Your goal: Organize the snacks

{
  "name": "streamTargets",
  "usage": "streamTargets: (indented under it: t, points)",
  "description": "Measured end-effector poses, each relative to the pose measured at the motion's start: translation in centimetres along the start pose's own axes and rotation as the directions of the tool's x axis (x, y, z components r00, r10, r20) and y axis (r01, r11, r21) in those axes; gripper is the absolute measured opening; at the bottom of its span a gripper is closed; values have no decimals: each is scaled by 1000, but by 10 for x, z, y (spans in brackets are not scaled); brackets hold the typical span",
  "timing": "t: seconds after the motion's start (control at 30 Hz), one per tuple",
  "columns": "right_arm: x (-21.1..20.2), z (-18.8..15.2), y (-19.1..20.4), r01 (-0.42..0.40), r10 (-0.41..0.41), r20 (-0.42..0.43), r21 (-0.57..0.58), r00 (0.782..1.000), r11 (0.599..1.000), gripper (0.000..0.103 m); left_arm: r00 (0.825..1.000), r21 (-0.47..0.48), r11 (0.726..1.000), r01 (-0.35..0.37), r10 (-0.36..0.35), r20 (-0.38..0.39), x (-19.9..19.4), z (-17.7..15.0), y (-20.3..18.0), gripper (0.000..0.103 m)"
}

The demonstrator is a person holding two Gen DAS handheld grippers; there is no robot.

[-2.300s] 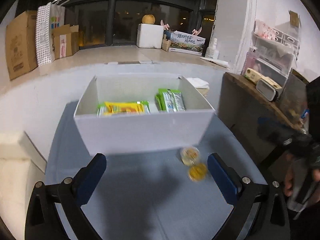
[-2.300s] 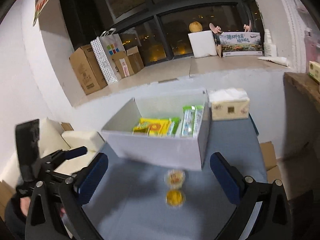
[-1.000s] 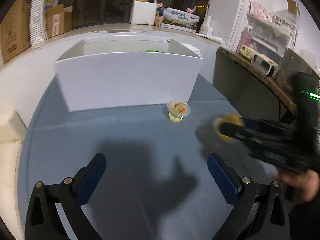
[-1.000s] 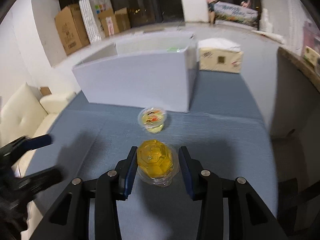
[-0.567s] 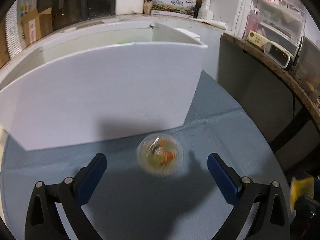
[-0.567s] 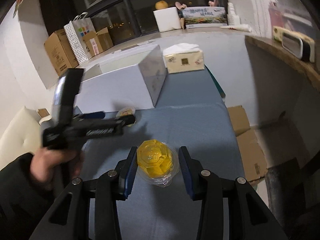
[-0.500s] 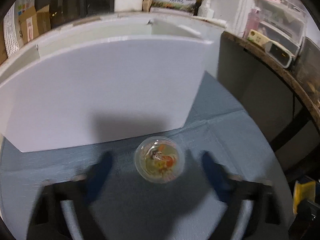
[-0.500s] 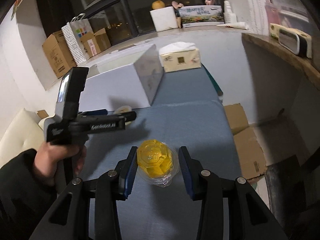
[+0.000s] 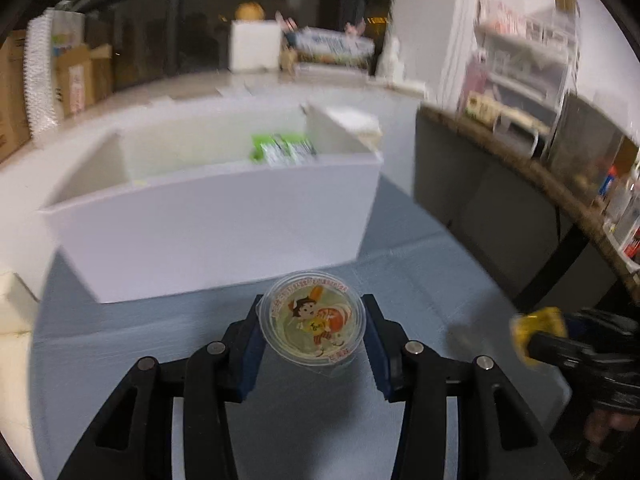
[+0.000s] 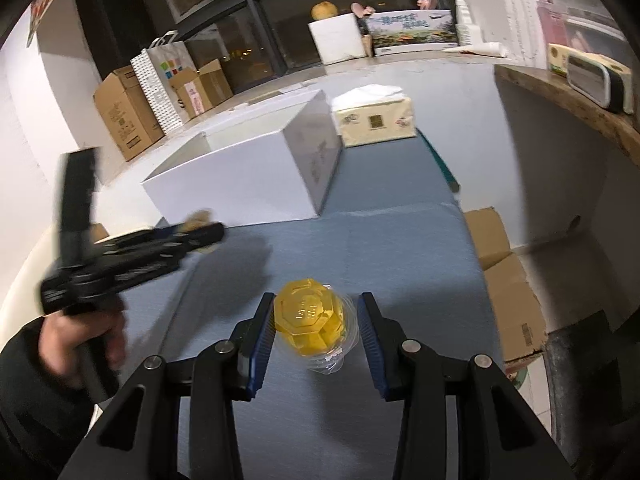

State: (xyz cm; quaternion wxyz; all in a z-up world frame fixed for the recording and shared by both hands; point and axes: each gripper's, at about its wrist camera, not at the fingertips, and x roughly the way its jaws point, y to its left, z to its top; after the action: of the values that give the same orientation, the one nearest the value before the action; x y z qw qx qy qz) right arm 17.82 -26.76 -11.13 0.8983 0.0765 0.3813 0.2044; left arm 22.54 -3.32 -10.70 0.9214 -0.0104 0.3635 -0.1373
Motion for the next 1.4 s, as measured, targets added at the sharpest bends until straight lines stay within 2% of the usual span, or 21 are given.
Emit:
streamTargets:
  t: [0.17, 0.3, 0.5, 0.67, 0.7, 0.73, 0.77, 0.8, 0.87, 1.1, 1.2, 1.3, 1.4]
  points:
    - [11, 36, 28, -63, 64, 19, -35, 998, 997, 45, 995, -13, 1000, -16, 17, 95, -52, 23, 31, 50]
    - [21, 87, 50, -104, 109, 81, -59, 991, 993, 45, 989, -46, 998, -34, 40, 144, -62, 57, 59, 50]
    - [59, 168, 70, -108, 114, 111, -58, 987, 992, 45, 987, -64, 997, -37, 46, 151, -39, 108, 91, 50]
    - [89, 208, 67, -65, 72, 99, -68, 993, 996, 46, 988, -52, 995, -81, 87, 130, -1, 138, 101, 52]
    - [95, 212, 64, -64, 70, 90, -65, 994, 996, 47, 987, -56, 994, -90, 97, 126, 6, 141, 103, 64]
    - [101, 217, 61, -59, 63, 75, -58, 995, 997, 67, 988, -64, 992, -106, 112, 105, 15, 143, 107, 95]
    - [105, 220, 58, -45, 48, 70, -40, 996, 998, 98, 988, -73, 991, -116, 123, 90, 20, 143, 110, 103]
    - [104, 220, 53, -52, 53, 85, -21, 995, 998, 103, 989, -79, 991, -106, 114, 92, 22, 142, 113, 103]
    - [99, 218, 47, -68, 68, 119, -2, 991, 998, 103, 992, -80, 993, -84, 91, 86, 24, 138, 114, 103]
    - [98, 206, 48, -29, 32, 84, -27, 996, 999, 103, 985, -37, 986, -162, 164, 61, 22, 121, 101, 103]
    - [81, 198, 59, 18, -9, 119, -79, 993, 997, 103, 973, -17, 982, -189, 190, 131, 1, 116, 87, 103]
    - [61, 190, 74, 75, -54, 152, -130, 987, 989, 103, 959, -29, 970, -243, 244, 145, -17, 113, 74, 103]
    - [41, 180, 86, 69, -44, 151, -161, 988, 985, 103, 930, -69, 950, -304, 311, 196, -44, 104, 62, 103]
